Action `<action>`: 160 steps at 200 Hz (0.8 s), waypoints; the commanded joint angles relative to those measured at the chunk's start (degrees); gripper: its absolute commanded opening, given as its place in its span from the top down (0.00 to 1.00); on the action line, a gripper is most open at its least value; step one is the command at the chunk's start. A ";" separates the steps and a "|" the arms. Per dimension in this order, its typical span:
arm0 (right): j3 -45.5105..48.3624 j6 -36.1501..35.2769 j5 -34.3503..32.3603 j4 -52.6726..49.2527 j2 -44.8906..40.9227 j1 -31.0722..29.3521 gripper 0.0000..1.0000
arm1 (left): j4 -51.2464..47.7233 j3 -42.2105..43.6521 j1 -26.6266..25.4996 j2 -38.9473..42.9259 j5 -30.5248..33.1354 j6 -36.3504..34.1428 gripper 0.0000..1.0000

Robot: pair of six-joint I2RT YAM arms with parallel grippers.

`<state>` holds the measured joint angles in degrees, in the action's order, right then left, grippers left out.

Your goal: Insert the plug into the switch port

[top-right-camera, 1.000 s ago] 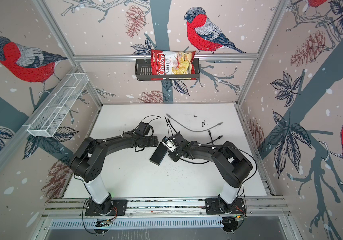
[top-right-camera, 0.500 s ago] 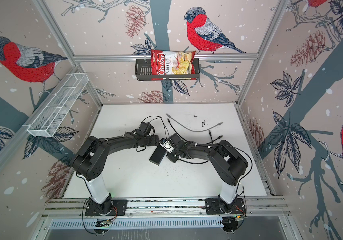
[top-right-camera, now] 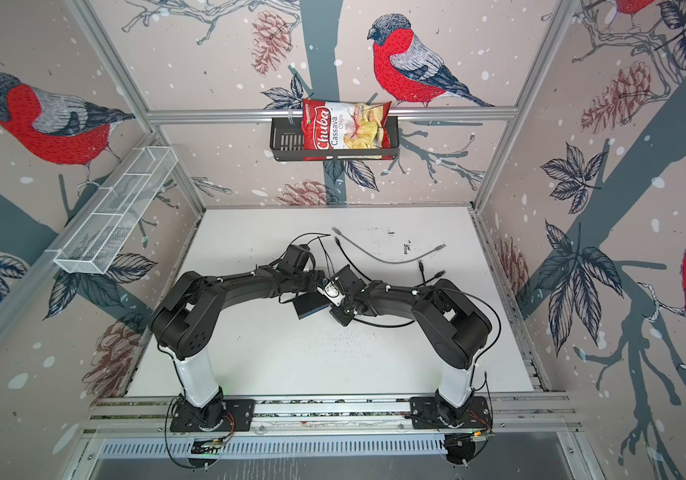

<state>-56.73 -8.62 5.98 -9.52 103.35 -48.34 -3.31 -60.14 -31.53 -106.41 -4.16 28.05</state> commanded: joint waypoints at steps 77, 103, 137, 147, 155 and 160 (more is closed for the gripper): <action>-1.37 10.48 -5.12 2.36 0.37 0.00 1.00 | -4.05 3.93 -0.46 2.41 -4.80 2.10 0.17; -2.15 11.95 -4.49 1.12 1.01 -0.08 1.00 | -3.12 4.70 -0.62 3.22 -5.60 2.84 0.17; -3.82 13.28 -4.27 -1.03 2.82 -0.05 1.00 | -1.47 4.94 -1.19 2.86 -6.82 3.50 0.17; -3.74 13.42 -4.22 -1.24 2.99 -0.05 1.00 | -1.31 5.03 -1.27 2.69 -6.99 3.50 0.17; -3.74 13.71 -4.22 -1.82 3.00 0.00 1.00 | -1.34 4.94 -1.32 2.59 -7.08 3.46 0.17; -3.70 13.72 -4.22 -2.18 3.01 0.00 1.00 | -1.38 4.89 -1.30 2.60 -7.07 3.48 0.17</action>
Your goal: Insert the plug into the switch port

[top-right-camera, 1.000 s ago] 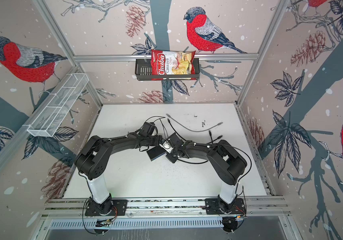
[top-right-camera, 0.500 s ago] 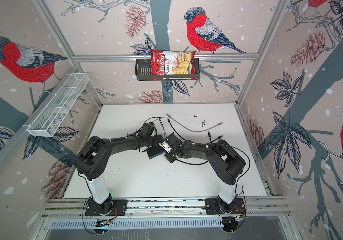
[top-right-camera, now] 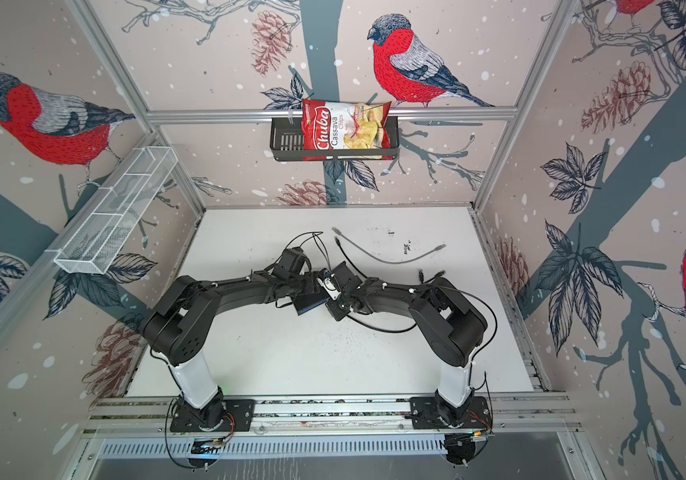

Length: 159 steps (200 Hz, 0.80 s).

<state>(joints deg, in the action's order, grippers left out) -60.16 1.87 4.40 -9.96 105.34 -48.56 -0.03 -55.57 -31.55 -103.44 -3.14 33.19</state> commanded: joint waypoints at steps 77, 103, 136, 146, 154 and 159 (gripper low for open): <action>0.05 5.60 -3.89 -5.34 1.59 0.29 1.00 | -4.99 0.39 -1.39 0.13 -7.56 -1.76 0.17; -1.02 8.14 -3.71 -5.48 2.20 0.48 1.00 | -5.06 0.54 -2.12 0.52 -6.44 -0.87 0.18; -1.10 11.05 -5.25 -5.07 2.24 -0.11 1.00 | -4.22 0.97 -3.34 0.42 -6.35 0.53 0.17; -0.90 11.26 -5.33 -5.42 2.14 -0.21 1.00 | -4.01 1.22 -3.52 0.18 -6.51 0.86 0.17; -0.18 11.49 -5.38 -4.99 1.60 -0.39 1.00 | -3.77 1.48 -3.51 0.14 -6.51 1.06 0.18; 0.23 11.52 -4.94 -4.70 1.23 -0.47 1.00 | -3.56 1.66 -3.50 0.09 -6.40 1.17 0.17</action>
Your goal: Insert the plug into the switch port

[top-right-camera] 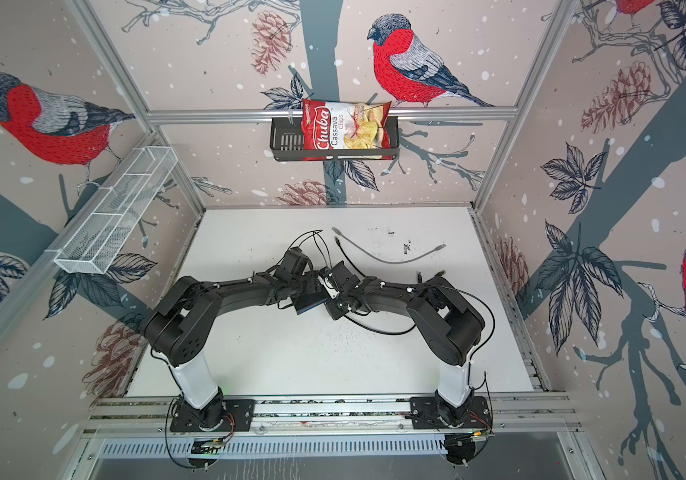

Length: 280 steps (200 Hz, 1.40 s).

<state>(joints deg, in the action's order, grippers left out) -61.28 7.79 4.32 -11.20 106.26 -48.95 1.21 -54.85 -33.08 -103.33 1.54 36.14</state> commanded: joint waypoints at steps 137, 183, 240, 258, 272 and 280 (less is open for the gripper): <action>7.30 4.83 1.26 -0.71 -4.31 1.69 1.00 | -3.59 1.24 -2.08 -0.88 -10.86 -2.35 0.18; 9.18 2.58 4.75 1.70 -5.14 3.20 1.00 | -3.35 1.57 -2.03 -0.87 -10.77 -2.47 0.17; 12.40 -1.23 10.94 6.61 -7.25 6.23 1.00 | -3.15 1.55 -2.01 -0.44 -10.90 -2.62 0.17; 13.34 -3.21 12.17 7.52 -7.99 6.38 1.00 | -2.91 1.16 -1.96 0.03 -11.23 -2.81 0.17; 14.42 -3.90 15.43 8.84 -8.67 7.14 1.00 | -2.98 0.68 -1.90 0.63 -11.54 -3.05 0.17; 15.00 -4.17 17.25 9.74 -9.15 7.60 1.00 | -3.12 0.28 -1.90 1.05 -11.56 -3.24 0.17</action>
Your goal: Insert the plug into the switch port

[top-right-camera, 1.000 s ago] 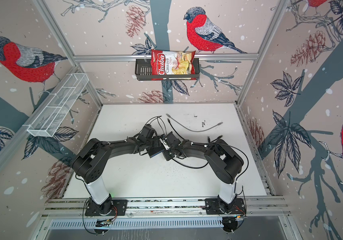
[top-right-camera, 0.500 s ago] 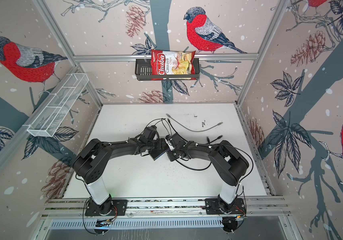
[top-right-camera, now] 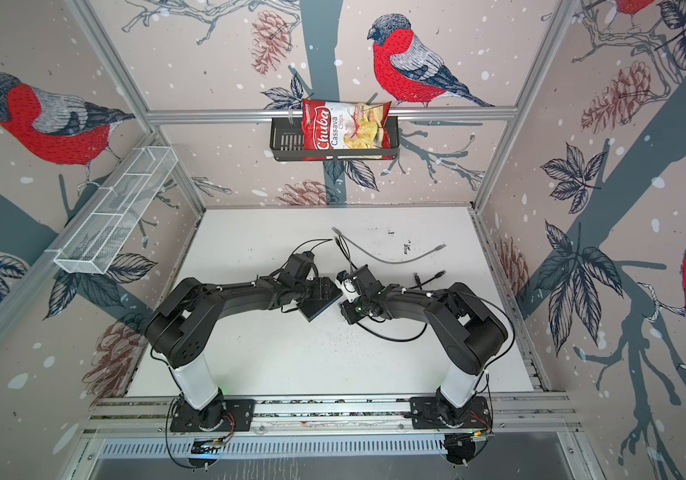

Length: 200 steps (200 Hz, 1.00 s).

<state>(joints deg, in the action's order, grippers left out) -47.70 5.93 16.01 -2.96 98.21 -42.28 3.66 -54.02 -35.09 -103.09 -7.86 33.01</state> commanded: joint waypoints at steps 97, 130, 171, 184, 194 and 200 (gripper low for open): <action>9.39 -6.06 8.98 9.27 -11.51 2.51 0.99 | -6.35 -1.81 0.68 5.86 -1.63 -2.56 0.16; 12.49 -7.88 2.21 12.35 -15.82 0.30 0.99 | -7.38 -1.26 1.14 7.32 -0.59 -3.09 0.16; 9.27 -9.48 -5.00 7.71 -13.77 -0.08 0.99 | -6.66 1.26 5.48 8.27 -1.19 -2.59 0.16; 6.86 -9.77 -6.97 4.90 -11.50 -0.34 0.99 | -7.07 0.93 6.47 7.52 -1.05 -3.04 0.16; 4.85 -10.06 -7.82 2.67 -9.68 -0.81 0.99 | -8.03 0.04 6.80 6.46 -0.63 -3.60 0.16; 3.80 -10.02 -8.75 1.40 -8.59 -1.19 0.99 | -8.53 -0.66 6.93 5.60 -0.22 -3.95 0.16</action>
<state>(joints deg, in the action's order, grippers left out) -40.56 -3.01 12.19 3.77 86.80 -42.65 -3.70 -53.12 -28.84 -95.64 -8.75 31.03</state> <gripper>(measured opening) 0.143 0.845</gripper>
